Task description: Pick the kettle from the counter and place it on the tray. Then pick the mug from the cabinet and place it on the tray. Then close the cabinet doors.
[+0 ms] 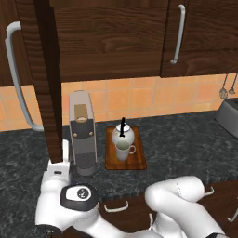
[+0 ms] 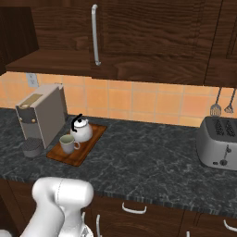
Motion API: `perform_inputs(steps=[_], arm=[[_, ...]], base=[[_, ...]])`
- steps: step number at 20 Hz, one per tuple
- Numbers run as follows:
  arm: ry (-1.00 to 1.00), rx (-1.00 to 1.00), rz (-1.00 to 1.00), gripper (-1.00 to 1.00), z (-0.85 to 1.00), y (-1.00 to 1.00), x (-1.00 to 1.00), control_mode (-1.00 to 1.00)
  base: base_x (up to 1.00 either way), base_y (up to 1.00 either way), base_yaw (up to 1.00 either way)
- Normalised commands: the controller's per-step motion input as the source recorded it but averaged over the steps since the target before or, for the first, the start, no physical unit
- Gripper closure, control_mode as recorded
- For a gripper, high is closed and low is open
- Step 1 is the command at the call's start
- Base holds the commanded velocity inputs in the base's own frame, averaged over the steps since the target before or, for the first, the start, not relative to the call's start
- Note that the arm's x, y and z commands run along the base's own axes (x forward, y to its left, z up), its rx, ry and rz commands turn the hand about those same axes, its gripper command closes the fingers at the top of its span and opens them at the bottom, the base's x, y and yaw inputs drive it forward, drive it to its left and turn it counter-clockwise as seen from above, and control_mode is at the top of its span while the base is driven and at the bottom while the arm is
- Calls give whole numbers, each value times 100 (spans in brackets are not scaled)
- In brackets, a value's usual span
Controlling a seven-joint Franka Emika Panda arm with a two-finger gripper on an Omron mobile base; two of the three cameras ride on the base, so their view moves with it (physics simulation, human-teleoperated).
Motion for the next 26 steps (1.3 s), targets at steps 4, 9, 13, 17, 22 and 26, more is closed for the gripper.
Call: perform_inputs(steps=[4,9,13,17,22,26], arm=[[-30,-23,-7,100,18,55,0,-100],[-30,-33,0,100,22,18,4,-100],[-24,-29,0,100,38,9,3,-100],[-24,-5,-4,100,53,2,0,-100],[-30,1,-14,100,40,0,0,-100],[-35,7,-19,100,23,0,0,-100]], base=[[0,0,0],[0,0,0],[0,0,0],[0,0,0],[0,0,0],[0,0,0]])
